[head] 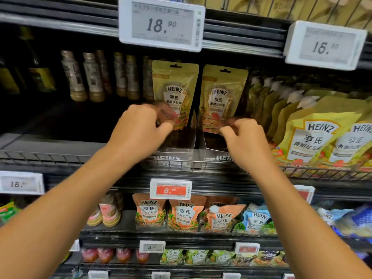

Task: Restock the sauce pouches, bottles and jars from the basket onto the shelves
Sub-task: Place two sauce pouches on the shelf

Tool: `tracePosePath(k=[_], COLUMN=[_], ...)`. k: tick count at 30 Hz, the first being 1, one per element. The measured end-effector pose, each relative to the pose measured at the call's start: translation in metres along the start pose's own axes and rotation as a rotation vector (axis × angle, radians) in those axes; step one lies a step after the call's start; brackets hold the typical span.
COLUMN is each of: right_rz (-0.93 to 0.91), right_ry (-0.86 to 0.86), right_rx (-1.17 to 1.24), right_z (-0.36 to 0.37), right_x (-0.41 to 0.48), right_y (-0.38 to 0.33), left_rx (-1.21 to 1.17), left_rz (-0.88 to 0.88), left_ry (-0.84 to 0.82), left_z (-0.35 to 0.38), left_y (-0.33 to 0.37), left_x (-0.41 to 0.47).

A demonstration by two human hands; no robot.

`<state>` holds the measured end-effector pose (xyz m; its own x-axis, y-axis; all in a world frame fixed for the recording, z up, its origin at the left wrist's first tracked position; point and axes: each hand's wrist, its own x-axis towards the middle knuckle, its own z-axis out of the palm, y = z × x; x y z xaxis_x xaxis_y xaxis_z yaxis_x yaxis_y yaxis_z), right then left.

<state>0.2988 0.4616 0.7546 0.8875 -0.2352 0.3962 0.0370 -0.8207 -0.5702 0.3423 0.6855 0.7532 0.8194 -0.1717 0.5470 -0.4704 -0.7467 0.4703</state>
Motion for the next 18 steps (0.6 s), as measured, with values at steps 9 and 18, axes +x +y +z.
tracePosePath(k=[9,18], right_rz=[-0.182,-0.264], right_ry=[-0.064,-0.017], right_rx=[-0.180,-0.207], right_z=[0.015,0.022], right_x=[-0.043,-0.060], right_y=[0.005,-0.002], left_rx=[0.172,0.155], left_rz=[0.165,0.239], left_ry=[-0.237,-0.214], left_z=[0.025,0.024], left_y=[0.020,0.022], left_x=[-0.050,-0.053])
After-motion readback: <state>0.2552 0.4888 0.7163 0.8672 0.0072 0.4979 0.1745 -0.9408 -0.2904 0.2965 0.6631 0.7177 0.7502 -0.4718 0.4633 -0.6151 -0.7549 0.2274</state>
